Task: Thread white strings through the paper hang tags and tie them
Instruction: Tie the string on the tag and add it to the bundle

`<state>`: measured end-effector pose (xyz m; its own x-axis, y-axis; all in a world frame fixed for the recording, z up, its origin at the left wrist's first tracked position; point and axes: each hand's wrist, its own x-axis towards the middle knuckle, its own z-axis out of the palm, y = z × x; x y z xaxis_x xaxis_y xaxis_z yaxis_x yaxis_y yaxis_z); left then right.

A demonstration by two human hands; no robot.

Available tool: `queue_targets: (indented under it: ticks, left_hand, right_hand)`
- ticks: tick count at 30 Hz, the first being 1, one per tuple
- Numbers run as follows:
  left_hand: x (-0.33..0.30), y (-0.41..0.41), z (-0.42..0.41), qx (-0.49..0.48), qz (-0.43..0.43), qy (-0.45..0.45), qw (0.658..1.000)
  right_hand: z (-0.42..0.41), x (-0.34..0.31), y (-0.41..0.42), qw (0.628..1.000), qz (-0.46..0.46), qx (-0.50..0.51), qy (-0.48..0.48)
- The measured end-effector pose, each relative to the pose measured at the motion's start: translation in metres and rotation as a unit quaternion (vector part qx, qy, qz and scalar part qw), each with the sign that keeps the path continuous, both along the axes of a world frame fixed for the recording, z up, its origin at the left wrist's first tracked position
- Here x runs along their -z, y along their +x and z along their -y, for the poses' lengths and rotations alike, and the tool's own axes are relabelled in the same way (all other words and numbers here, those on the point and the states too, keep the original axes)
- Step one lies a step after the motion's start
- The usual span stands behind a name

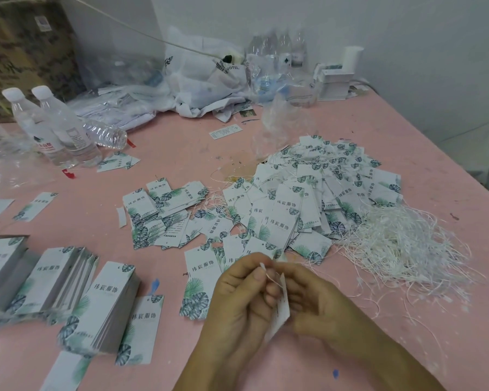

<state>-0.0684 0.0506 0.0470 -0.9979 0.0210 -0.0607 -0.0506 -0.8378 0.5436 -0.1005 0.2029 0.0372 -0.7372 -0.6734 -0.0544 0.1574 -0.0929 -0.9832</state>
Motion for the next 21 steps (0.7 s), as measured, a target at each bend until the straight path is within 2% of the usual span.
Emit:
queue_targets:
  ticks: [5,9,11,14,15,17,19,21]
  left_hand:
    - [-0.001,-0.006,0.010,-0.028,-0.001,0.041,0.999]
    - [0.001,-0.012,0.021,-0.095,0.010,0.038,0.995]
    - [0.002,-0.015,0.025,-0.136,0.032,0.012,0.990]
    - [0.004,-0.014,0.020,-0.180,0.071,-0.071,0.979]
    - [0.006,-0.011,0.016,-0.187,0.079,-0.120,0.972]
    - [0.008,-0.004,0.008,-0.190,0.076,-0.278,0.938]
    - [0.012,0.001,-0.005,-0.173,0.045,-0.396,0.901]
    - [0.012,0.004,-0.017,-0.156,0.035,-0.411,0.897]
  right_hand:
    - [0.005,0.004,0.003,0.998,0.011,-0.006,0.069]
    - [-0.002,0.004,-0.001,0.996,0.041,0.020,0.082]
    - [-0.007,0.002,-0.004,0.994,0.078,0.049,0.053]
    - [-0.012,0.000,-0.008,0.980,0.162,0.105,-0.056]
    - [-0.011,-0.002,-0.009,0.970,0.186,0.120,-0.105]
    - [-0.008,-0.005,-0.010,0.948,0.216,0.141,-0.184]
    - [-0.005,-0.005,-0.011,0.939,0.216,0.165,-0.208]
    - [-0.001,-0.002,-0.010,0.939,0.201,0.196,-0.196]
